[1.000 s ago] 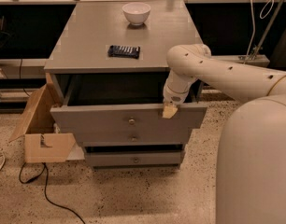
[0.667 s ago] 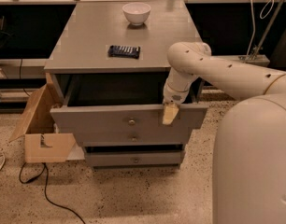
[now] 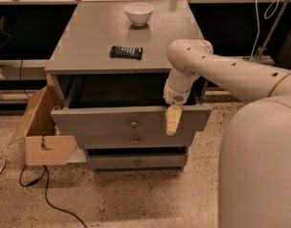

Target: Open top drawer

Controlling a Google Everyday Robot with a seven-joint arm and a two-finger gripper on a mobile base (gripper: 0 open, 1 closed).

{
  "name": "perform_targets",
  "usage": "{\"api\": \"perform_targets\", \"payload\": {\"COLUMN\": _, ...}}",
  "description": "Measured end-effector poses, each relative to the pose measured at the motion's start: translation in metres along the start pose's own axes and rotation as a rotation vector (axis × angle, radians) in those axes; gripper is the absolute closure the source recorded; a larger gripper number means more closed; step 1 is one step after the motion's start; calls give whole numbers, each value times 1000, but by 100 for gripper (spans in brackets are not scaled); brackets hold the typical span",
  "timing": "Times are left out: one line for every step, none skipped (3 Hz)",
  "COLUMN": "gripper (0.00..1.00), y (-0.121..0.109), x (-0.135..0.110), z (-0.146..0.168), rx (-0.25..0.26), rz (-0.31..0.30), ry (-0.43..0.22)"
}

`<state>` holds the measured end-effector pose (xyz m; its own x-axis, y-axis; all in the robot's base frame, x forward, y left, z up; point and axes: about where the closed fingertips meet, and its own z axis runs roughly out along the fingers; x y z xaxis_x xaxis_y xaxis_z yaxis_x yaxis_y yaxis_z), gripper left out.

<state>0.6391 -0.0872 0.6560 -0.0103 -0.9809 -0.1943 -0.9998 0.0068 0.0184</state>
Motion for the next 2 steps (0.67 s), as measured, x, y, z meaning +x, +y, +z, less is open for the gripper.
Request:
{"api": "perform_targets", "payload": {"gripper": 18, "y": 12, "x": 4, "z": 9, "rx": -33, "rz": 28, "ry": 21}}
{"api": "perform_targets", "payload": {"gripper": 41, "y": 28, "x": 9, "z": 16, "rx": -73, "rz": 55, "ry": 61}}
